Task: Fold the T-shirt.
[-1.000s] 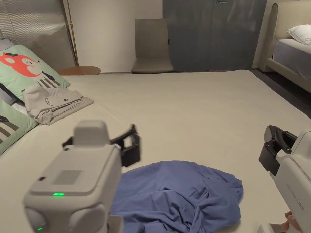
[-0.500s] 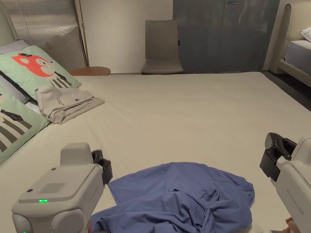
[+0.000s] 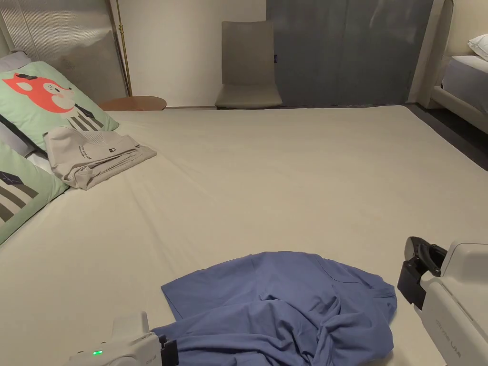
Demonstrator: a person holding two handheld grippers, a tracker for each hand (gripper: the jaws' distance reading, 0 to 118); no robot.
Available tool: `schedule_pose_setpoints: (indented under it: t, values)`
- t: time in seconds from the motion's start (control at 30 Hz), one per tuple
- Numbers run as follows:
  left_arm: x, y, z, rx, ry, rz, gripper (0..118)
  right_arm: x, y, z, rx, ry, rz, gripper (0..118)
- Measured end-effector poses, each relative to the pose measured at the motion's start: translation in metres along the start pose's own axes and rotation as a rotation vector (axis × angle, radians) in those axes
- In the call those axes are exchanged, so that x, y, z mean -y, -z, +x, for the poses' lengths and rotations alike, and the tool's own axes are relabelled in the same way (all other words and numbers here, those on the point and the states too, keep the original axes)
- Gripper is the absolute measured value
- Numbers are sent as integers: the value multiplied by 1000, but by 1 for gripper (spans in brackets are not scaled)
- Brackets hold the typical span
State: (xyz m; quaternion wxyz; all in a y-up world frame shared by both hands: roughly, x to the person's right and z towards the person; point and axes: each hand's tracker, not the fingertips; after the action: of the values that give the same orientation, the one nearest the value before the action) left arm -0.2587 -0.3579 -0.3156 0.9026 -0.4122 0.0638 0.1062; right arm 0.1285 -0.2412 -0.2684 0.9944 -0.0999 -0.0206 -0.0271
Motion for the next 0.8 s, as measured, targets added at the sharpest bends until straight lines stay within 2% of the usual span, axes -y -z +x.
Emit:
schedule_pose_setpoints:
  t: [0.03,0.07,0.13,0.17,0.2,0.23,0.27,0.3,0.33,0.37,0.43,0.47,0.6,0.67,0.73,0.8]
  values:
    - [-3,-3,0,34,-3,5,16,3,3,1,0,1,-12,1]
    - [-6,-6,1,50,-9,8,12,6,7,4,-2,12,-28,1]
    - [-8,-14,6,35,13,44,11,13,17,9,4,16,-81,1]
    - [-8,-18,7,36,29,71,11,18,27,13,9,18,-149,5]
    - [-9,-20,7,39,28,78,11,23,35,16,16,25,-191,36]
    - [-11,-23,7,45,24,81,11,33,46,22,15,28,-248,76]
    - [-11,-25,7,56,20,81,11,43,58,28,11,31,-313,110]
    - [-11,-27,7,59,20,89,11,52,68,32,19,40,-379,118]
    - [-9,-28,7,57,25,94,11,66,77,38,4,70,-398,118]
    - [-9,-28,7,54,31,94,11,74,84,43,34,61,-445,118]
    - [-8,-27,7,52,38,90,11,90,99,49,9,108,-540,118]
    - [-6,-26,8,49,41,86,11,97,104,49,-27,123,-587,114]
    - [-2,-25,8,46,38,80,11,111,107,44,-149,162,-672,32]
    - [-2,-26,8,47,34,82,11,112,105,39,-190,195,-670,12]
    - [-5,-32,6,55,26,86,11,102,100,36,-163,143,-633,11]
    - [-12,-43,4,77,17,103,10,88,92,36,-183,136,-597,10]
